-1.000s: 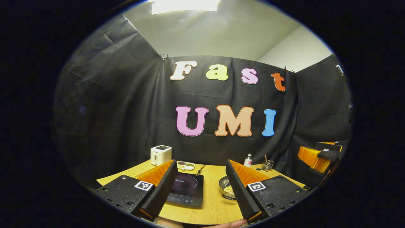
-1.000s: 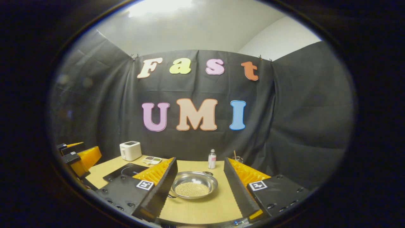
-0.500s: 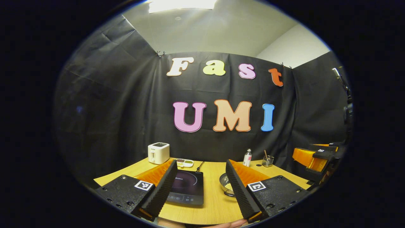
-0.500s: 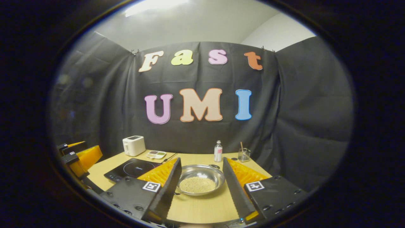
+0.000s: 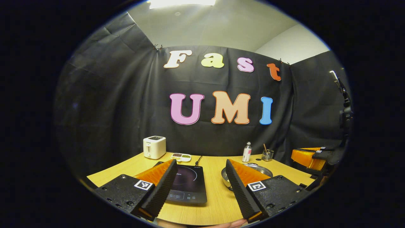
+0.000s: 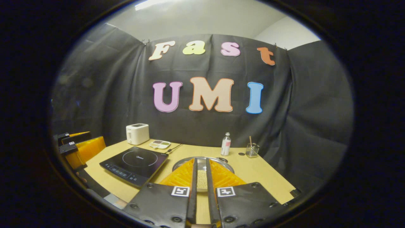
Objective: First push the handle of the pot to place it horizontally, then grasp the pot with both hands and set it on the induction cooktop.
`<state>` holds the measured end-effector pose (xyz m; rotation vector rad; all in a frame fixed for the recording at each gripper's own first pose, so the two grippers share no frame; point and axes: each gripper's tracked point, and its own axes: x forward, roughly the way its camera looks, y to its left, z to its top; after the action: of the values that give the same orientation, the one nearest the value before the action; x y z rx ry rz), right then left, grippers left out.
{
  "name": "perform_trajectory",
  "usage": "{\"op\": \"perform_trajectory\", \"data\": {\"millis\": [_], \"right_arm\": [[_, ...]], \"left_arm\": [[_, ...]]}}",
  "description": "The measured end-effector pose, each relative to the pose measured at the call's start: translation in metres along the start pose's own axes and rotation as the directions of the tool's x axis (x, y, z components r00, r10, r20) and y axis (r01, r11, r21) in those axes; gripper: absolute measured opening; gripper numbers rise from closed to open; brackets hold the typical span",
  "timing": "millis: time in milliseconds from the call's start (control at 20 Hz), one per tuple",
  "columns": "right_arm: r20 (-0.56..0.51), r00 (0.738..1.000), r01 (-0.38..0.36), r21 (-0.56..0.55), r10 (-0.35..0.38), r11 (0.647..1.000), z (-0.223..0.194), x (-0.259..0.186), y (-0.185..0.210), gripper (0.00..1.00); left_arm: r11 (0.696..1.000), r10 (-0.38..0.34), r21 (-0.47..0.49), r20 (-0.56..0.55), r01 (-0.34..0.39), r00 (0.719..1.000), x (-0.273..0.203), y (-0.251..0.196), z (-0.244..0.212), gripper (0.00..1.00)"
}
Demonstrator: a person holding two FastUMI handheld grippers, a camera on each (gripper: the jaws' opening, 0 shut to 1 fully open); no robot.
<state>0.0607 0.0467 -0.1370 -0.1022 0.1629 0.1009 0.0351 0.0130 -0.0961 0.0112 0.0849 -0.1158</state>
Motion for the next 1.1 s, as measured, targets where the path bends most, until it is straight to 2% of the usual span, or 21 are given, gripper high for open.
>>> {"op": "perform_trajectory", "data": {"millis": [50,100,200,250,300,350,400,450,550,600,650,700,950,1000,1100], "right_arm": [[-0.007,1.000,0.022,0.013,-0.022,1.000,-0.003,0.001,-0.001,0.19],[-0.025,0.999,0.021,0.026,-0.020,0.999,-0.014,0.008,-0.001,0.09],[-0.085,0.996,-0.002,0.058,0.007,0.998,-0.038,0.019,0.010,0.06],[-0.134,0.991,-0.009,0.054,0.016,0.999,-0.056,0.023,0.014,0.00],[-0.185,0.983,-0.011,0.041,0.018,0.999,-0.074,0.027,0.017,0.00],[-0.229,0.973,-0.013,0.021,0.017,1.000,-0.089,0.030,0.020,0.06],[-0.261,0.965,-0.003,0.001,0.003,1.000,-0.100,0.034,0.020,0.00],[-0.284,0.959,0.001,-0.002,-0.001,1.000,-0.109,0.036,0.022,0.07],[-0.335,0.942,-0.021,0.034,0.031,0.999,-0.127,0.044,0.038,0.04],[-0.364,0.931,-0.027,0.045,0.042,0.999,-0.135,0.048,0.044,0.09],[-0.388,0.921,-0.025,0.044,0.040,0.999,-0.143,0.053,0.046,0.09],[-0.408,0.913,-0.020,0.031,0.031,0.999,-0.149,0.056,0.046,0.03],[-0.478,0.878,-0.016,-0.010,0.009,1.000,-0.174,0.070,0.051,0.03],[-0.493,0.870,-0.017,-0.014,0.008,1.000,-0.177,0.072,0.052,0.09],[-0.515,0.857,-0.018,-0.031,0.000,0.999,-0.183,0.076,0.054,0.09]], "left_arm": [[1.000,-0.003,0.011,0.005,0.003,1.000,0.001,0.002,-0.003,0.93],[1.000,-0.005,0.026,0.013,0.004,1.000,0.001,0.006,-0.006,0.93],[0.999,-0.014,0.044,0.050,0.012,0.999,0.004,0.010,-0.007,0.93],[0.999,-0.006,0.051,0.049,0.004,0.999,0.006,0.013,-0.009,0.93],[0.998,0.001,0.057,0.077,-0.005,0.997,0.008,0.018,-0.009,0.93],[0.998,-0.003,0.065,0.104,-0.004,0.995,0.012,0.018,-0.009,0.94],[0.997,0.001,0.071,0.124,-0.009,0.992,0.013,0.021,-0.009,0.93],[0.997,0.002,0.078,0.133,-0.013,0.991,0.015,0.023,-0.011,0.93],[0.995,0.003,0.101,0.158,-0.019,0.987,0.017,0.027,-0.013,0.93],[0.993,-0.001,0.114,0.172,-0.019,0.985,0.019,0.028,-0.012,0.93],[0.992,-0.004,0.124,0.178,-0.018,0.984,0.021,0.029,-0.015,0.93],[0.992,-0.006,0.129,0.173,-0.017,0.985,0.024,0.031,-0.020,0.93],[0.997,-0.025,0.070,0.116,0.017,0.993,0.037,0.038,-0.043,0.93],[0.998,-0.034,0.064,0.111,0.027,0.993,0.038,0.037,-0.046,0.93],[0.998,-0.038,0.048,0.096,0.033,0.995,0.040,0.038,-0.052,0.93]]}}
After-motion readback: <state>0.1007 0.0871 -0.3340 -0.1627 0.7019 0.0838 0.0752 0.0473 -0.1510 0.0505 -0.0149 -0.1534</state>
